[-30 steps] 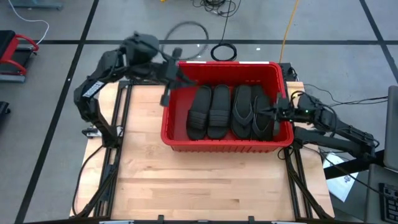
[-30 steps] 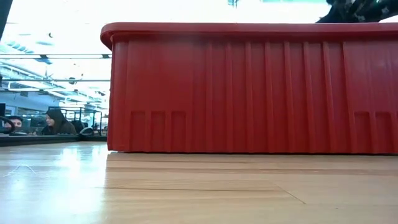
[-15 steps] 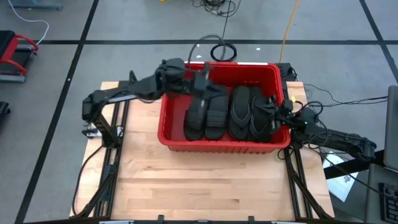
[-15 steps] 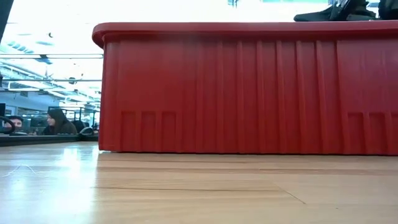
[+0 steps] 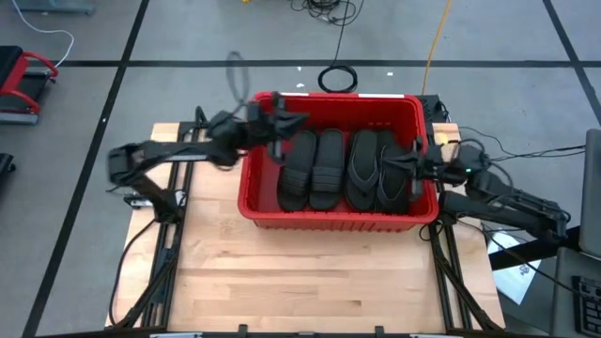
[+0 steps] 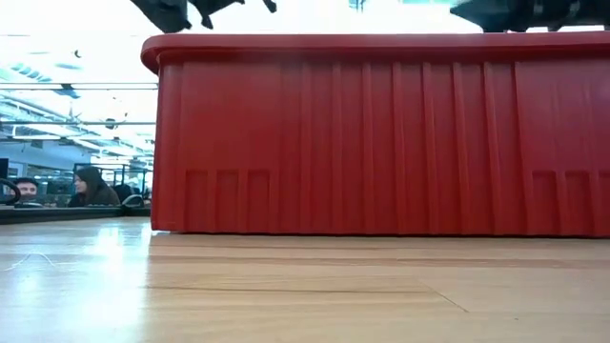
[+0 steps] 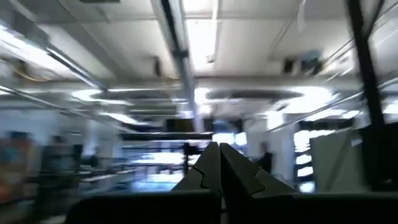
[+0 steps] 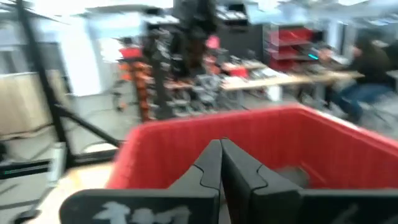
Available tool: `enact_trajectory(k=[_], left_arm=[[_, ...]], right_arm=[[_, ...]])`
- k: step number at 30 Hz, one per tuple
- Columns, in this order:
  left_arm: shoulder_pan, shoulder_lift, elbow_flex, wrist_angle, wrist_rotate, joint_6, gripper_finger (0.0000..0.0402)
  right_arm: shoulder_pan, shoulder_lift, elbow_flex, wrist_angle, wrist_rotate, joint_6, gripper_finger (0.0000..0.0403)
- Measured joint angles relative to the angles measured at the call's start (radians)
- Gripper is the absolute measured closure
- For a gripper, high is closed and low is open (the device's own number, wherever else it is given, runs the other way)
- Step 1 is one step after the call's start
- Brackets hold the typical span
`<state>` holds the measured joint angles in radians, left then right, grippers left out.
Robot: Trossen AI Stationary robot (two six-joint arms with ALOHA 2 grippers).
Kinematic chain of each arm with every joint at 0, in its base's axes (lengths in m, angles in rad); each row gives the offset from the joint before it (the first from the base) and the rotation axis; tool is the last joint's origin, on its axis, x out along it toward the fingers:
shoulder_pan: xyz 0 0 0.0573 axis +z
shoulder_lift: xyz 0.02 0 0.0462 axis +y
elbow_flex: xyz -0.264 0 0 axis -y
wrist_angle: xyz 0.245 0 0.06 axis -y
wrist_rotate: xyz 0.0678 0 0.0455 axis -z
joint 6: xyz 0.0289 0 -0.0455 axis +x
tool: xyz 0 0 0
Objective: Pick and place slides into bin
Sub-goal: Return to Home Position
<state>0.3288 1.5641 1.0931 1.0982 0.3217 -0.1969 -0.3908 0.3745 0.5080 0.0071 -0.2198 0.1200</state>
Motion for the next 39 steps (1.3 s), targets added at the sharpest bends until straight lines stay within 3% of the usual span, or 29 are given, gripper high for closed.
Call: enact_trajectory(k=[6, 12, 16, 20, 22, 25, 30, 32, 39], left_arm=[[-0.038, -0.361, -0.129, -0.551, -0.231, 0.269, 0.0402], [-0.135, -0.642, -0.267, -0.853, -0.462, 0.264, 0.0402], [-0.309, -0.756, -0.305, -1.016, -0.698, 0.222, 0.0402], [-0.517, -0.813, -0.303, -1.103, -0.983, 0.251, 0.0402], [-0.592, -0.825, -0.304, -1.123, -1.079, 0.269, 0.0402], [-0.643, -0.842, -0.303, -1.201, -1.105, 0.251, 0.0402], [-0.614, -0.857, -0.314, -1.332, -1.155, 0.194, 0.0402], [-0.588, -0.888, -0.343, -1.289, -1.141, 0.198, 0.0402], [-0.423, -1.032, -0.595, -0.956, -0.883, 0.225, 0.0402]], right_arm=[[0.002, 0.009, 0.014, -0.019, -0.110, 0.067, 0.0403], [0.036, -0.004, 0.008, -0.015, -0.154, 0.067, 0.0403], [0.059, -0.049, 0.020, -0.082, -0.211, 0.125, 0.0403], [0.080, -0.078, 0.134, -0.370, -0.122, 0.079, 0.0403], [0.082, -0.079, 0.214, -0.497, -0.092, 0.028, 0.0403], [0.082, -0.079, 0.306, -0.602, -0.069, -0.017, 0.0403], [0.082, -0.079, 0.325, -0.591, -0.043, -0.058, 0.0403], [0.082, -0.079, 0.285, -0.551, -0.044, -0.056, 0.0403], [0.089, -0.068, 0.095, -0.248, -0.126, 0.005, 0.0403]])
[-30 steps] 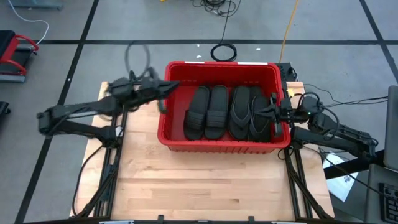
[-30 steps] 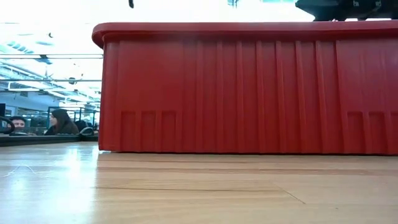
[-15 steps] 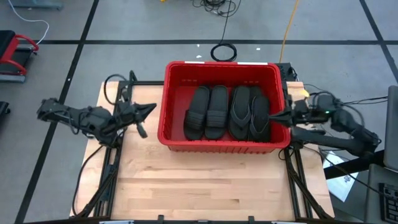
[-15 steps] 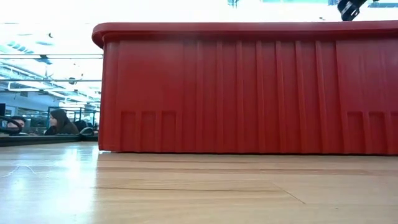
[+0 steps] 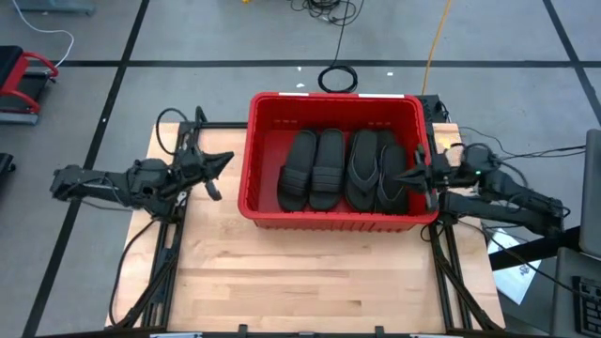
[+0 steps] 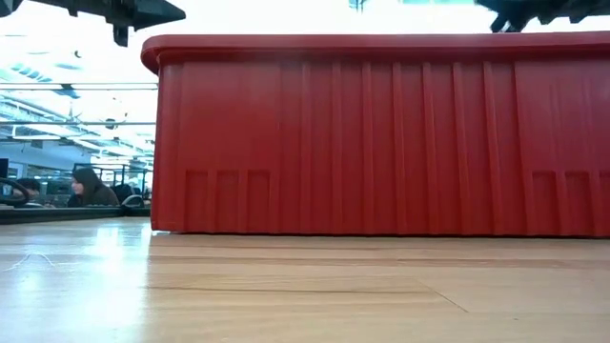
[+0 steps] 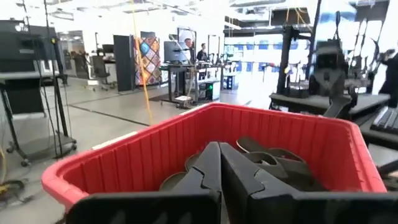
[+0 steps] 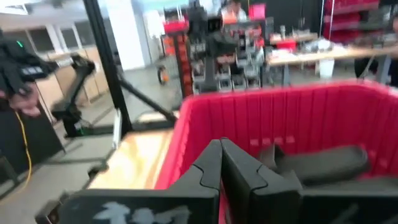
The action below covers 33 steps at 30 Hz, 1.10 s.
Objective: Pick and place slides into bin
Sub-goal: Return to Home Position
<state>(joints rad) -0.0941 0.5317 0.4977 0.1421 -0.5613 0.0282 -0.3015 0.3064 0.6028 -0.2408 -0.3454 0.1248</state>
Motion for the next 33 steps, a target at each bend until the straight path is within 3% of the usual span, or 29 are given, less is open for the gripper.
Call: enact_trajectory(k=[4, 10, 18, 33], left_arm=[[0.055, -0.017, -0.032, 0.010, 0.051, -0.030, 0.0402], [0.029, -0.079, -0.031, -0.078, 0.102, -0.045, 0.0402], [-0.061, -0.157, -0.031, -0.262, 0.154, -0.070, 0.0401], [-0.063, -0.301, -0.031, -0.406, 0.134, -0.088, 0.0402]], right_arm=[[0.015, 0.037, -0.012, 0.006, -0.001, 0.020, 0.0403], [0.088, 0.054, -0.006, 0.098, -0.020, 0.091, 0.0403], [0.222, 0.061, -0.005, 0.124, 0.137, 0.102, 0.0403], [0.368, 0.150, -0.005, 0.124, 0.306, 0.062, 0.0403]])
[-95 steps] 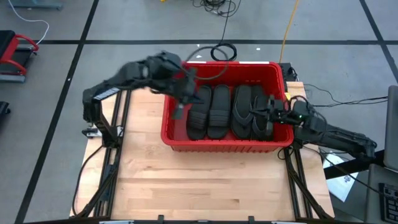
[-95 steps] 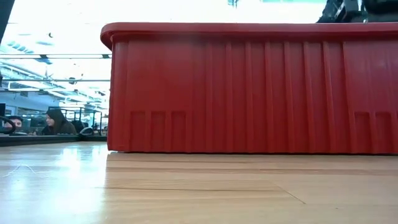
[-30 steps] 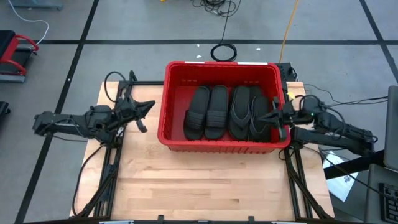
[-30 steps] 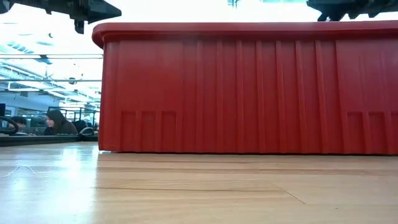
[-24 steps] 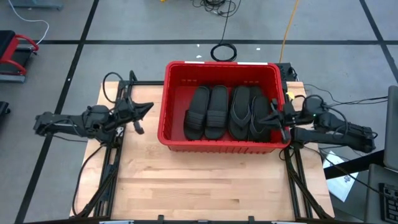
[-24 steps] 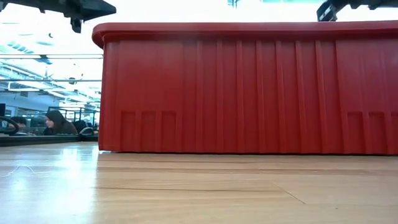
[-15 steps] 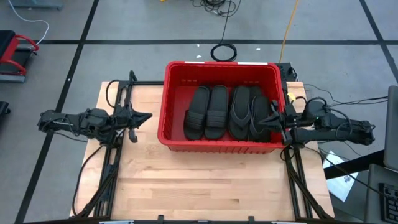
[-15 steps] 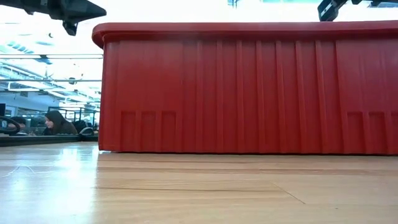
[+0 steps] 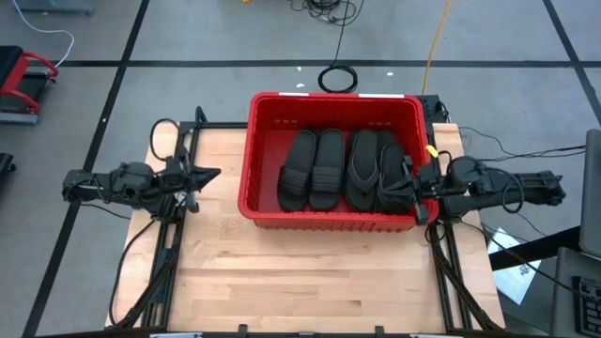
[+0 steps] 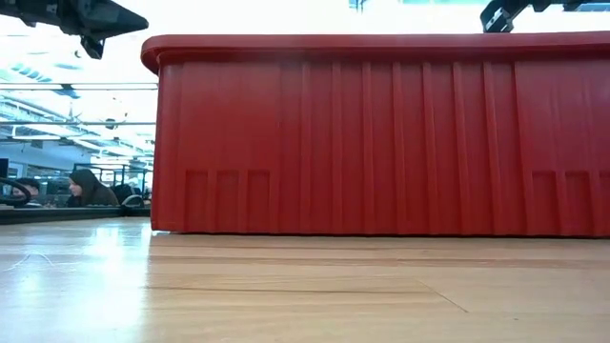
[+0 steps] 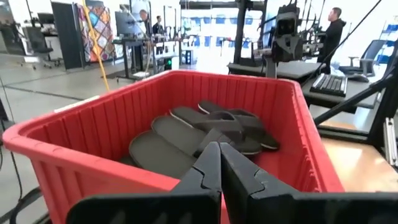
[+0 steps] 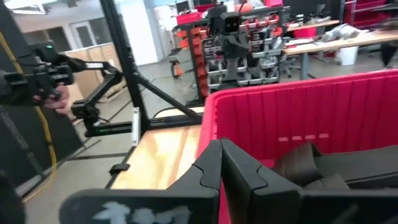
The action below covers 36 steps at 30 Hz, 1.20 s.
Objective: Pick and place slides into bin
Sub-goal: Return to Home Position
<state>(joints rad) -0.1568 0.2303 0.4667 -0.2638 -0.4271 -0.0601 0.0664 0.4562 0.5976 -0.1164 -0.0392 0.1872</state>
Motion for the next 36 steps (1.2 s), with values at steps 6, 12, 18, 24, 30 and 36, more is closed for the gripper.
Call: enact_trajectory(k=[6, 12, 18, 24, 30, 36], left_arm=[[0.000, 0.000, 0.000, -0.003, 0.023, -0.041, 0.0402], [0.000, 0.000, 0.000, -0.002, 0.095, -0.054, 0.0402], [0.000, 0.000, 0.000, -0.002, 0.113, -0.085, 0.0400], [0.000, 0.000, 0.000, -0.002, 0.113, -0.080, 0.0390], [0.000, 0.001, 0.000, 0.008, 0.113, -0.168, 0.0396], [0.000, 0.001, 0.000, 0.007, 0.113, -0.178, 0.0397]], right_arm=[[0.015, 0.004, 0.000, 0.000, 0.019, -0.004, 0.0403], [0.015, 0.005, 0.000, -0.001, 0.015, 0.051, 0.0403], [0.015, 0.006, 0.000, -0.003, 0.013, 0.074, 0.0403], [0.015, 0.005, 0.000, -0.003, 0.011, 0.099, 0.0403], [0.015, 0.005, 0.000, -0.004, 0.011, 0.113, 0.0403], [0.015, 0.005, 0.000, -0.004, 0.011, 0.112, 0.0403]])
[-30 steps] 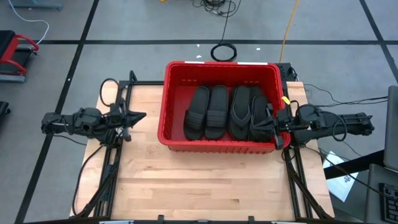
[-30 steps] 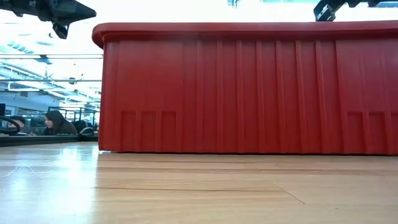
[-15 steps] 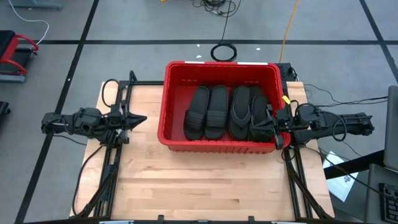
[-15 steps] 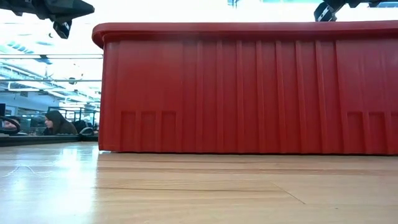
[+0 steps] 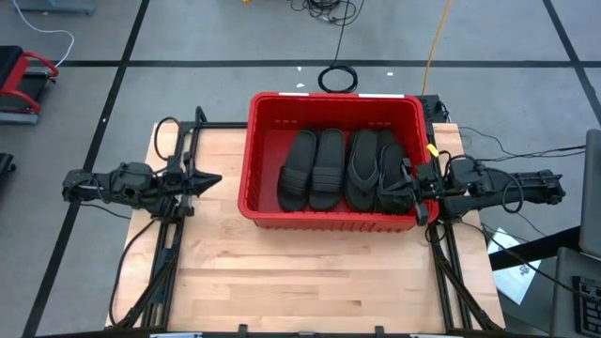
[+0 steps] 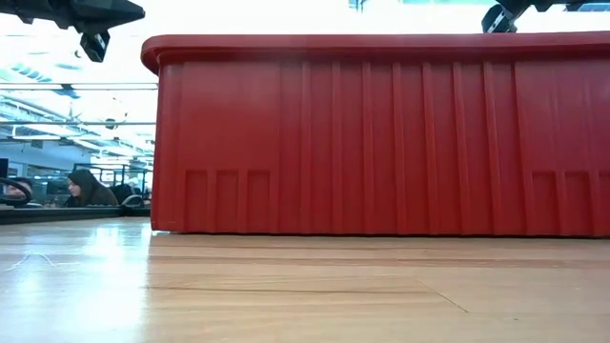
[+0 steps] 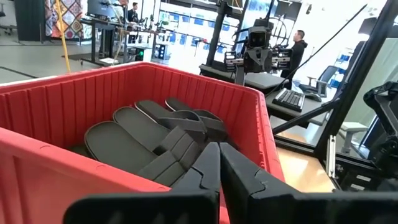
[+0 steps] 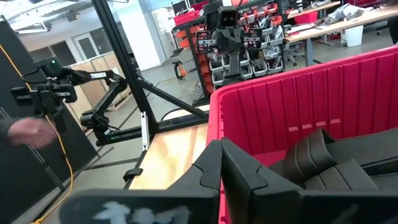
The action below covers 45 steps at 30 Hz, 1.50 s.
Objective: Pick and place slides into bin
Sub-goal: Return to Home Position
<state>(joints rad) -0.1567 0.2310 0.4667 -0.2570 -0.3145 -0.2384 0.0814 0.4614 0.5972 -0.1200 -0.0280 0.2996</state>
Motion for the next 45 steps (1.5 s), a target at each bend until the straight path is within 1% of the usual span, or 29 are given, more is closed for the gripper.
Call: enact_trajectory(k=[7, 11, 20, 29, 33, 40, 45], left_arm=[[0.000, 0.000, 0.000, 0.000, 0.000, 0.001, 0.0381], [0.000, 0.000, 0.000, 0.000, 0.000, 0.001, 0.0383], [0.000, 0.000, 0.000, 0.000, -0.001, 0.002, 0.0400], [0.000, 0.000, 0.000, 0.000, -0.001, 0.003, 0.0381], [0.000, 0.000, 0.000, 0.000, -0.001, 0.003, 0.0384], [0.000, 0.000, 0.000, 0.000, -0.001, 0.003, 0.0400], [0.000, 0.000, 0.000, 0.000, -0.001, 0.003, 0.0393]], right_arm=[[0.000, 0.000, 0.000, 0.000, 0.000, 0.000, 0.0403], [0.000, 0.000, 0.000, 0.000, 0.000, -0.001, 0.0403], [0.000, 0.000, -0.001, 0.000, 0.001, -0.001, 0.0403], [0.000, 0.000, -0.001, 0.000, 0.001, -0.001, 0.0403], [0.000, 0.000, -0.001, 0.000, 0.001, -0.001, 0.0403], [0.000, 0.000, -0.001, 0.000, 0.001, -0.001, 0.0403], [0.000, 0.000, -0.001, 0.000, 0.001, -0.001, 0.0403]])
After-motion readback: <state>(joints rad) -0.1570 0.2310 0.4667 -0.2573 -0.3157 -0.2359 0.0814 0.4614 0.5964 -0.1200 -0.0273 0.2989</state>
